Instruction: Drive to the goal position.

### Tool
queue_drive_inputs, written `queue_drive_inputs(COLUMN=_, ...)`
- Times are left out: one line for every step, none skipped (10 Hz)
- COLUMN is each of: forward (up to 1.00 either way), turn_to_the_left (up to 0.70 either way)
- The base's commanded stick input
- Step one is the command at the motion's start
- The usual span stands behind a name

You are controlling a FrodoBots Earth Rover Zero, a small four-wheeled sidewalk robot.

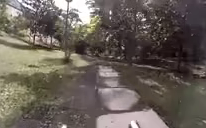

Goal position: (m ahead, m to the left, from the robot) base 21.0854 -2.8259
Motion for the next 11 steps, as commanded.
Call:
queue_drive_inputs(forward=0.85, turn_to_the_left=0.00)
queue_drive_inputs(forward=0.85, turn_to_the_left=0.00)
queue_drive_inputs(forward=0.85, turn_to_the_left=0.00)
queue_drive_inputs(forward=0.85, turn_to_the_left=0.00)
queue_drive_inputs(forward=0.85, turn_to_the_left=0.00)
queue_drive_inputs(forward=0.85, turn_to_the_left=0.00)
queue_drive_inputs(forward=0.85, turn_to_the_left=0.00)
queue_drive_inputs(forward=0.85, turn_to_the_left=0.00)
queue_drive_inputs(forward=0.85, turn_to_the_left=0.00)
queue_drive_inputs(forward=0.85, turn_to_the_left=0.00)
queue_drive_inputs(forward=0.85, turn_to_the_left=0.00)
